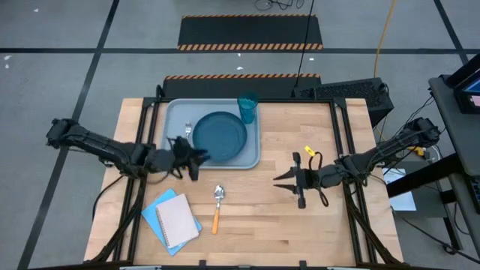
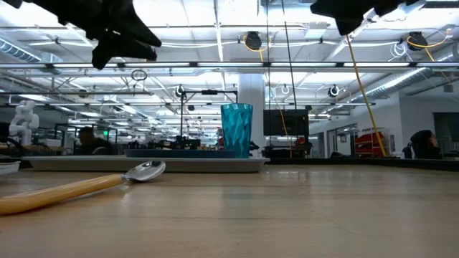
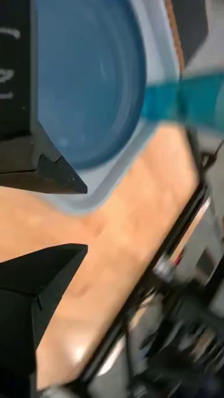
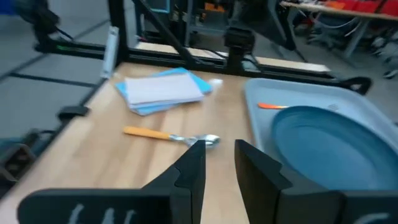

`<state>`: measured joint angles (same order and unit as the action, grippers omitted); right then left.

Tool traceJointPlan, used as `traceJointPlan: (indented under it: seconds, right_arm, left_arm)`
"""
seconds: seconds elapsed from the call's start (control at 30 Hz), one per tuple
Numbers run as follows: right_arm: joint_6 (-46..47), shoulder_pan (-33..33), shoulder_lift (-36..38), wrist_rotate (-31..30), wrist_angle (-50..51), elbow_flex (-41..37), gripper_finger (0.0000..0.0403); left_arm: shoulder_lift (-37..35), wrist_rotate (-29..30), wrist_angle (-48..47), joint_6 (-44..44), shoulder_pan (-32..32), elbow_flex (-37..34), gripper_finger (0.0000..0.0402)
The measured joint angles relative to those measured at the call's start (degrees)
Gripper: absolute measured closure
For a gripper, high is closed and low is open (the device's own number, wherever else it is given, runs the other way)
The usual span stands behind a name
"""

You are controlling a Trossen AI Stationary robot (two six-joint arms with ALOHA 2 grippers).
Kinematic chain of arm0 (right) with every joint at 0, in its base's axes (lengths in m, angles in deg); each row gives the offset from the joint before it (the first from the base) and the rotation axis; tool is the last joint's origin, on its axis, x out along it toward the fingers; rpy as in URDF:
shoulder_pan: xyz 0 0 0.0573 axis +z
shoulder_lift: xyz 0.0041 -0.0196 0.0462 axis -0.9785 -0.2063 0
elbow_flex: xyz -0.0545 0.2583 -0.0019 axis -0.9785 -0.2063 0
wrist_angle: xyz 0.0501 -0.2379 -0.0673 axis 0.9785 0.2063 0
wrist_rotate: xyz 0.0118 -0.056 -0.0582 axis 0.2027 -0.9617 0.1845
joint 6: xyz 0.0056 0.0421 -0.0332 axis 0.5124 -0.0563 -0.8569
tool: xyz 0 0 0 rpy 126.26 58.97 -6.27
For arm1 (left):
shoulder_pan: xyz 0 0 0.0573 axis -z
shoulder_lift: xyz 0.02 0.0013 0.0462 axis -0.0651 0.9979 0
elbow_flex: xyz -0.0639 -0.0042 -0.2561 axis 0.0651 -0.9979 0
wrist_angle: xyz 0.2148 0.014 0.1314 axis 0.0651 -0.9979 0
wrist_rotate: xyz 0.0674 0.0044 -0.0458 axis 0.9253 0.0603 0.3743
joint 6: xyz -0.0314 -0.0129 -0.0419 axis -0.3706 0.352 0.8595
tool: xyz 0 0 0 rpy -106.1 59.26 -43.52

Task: Pick and place plate/cup/fork/spoon on tray
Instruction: Put the yellow spoon on the light blue tray to the left of the orange fork

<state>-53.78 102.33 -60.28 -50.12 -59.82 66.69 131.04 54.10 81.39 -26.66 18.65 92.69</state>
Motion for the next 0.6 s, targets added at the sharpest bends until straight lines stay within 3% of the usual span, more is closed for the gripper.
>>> traceJointPlan:
  seconds: [0.17,0.33,0.6]
  right_arm:
    - [4.84,3.77,-1.87,-1.30,-3.13,-0.02,0.0323]
    - [6.42,7.90,-5.28,-10.36,-7.86,-0.02,0.0323]
    - [9.85,12.28,-9.34,-16.56,-11.45,-0.02,0.0323]
  left_arm:
    - [6.83,0.66,7.58,-1.46,8.08,0.02,0.0259]
    - [13.00,2.71,16.93,-0.58,11.88,0.05,0.0259]
    - [24.40,3.16,10.31,1.56,15.49,11.78,0.0259]
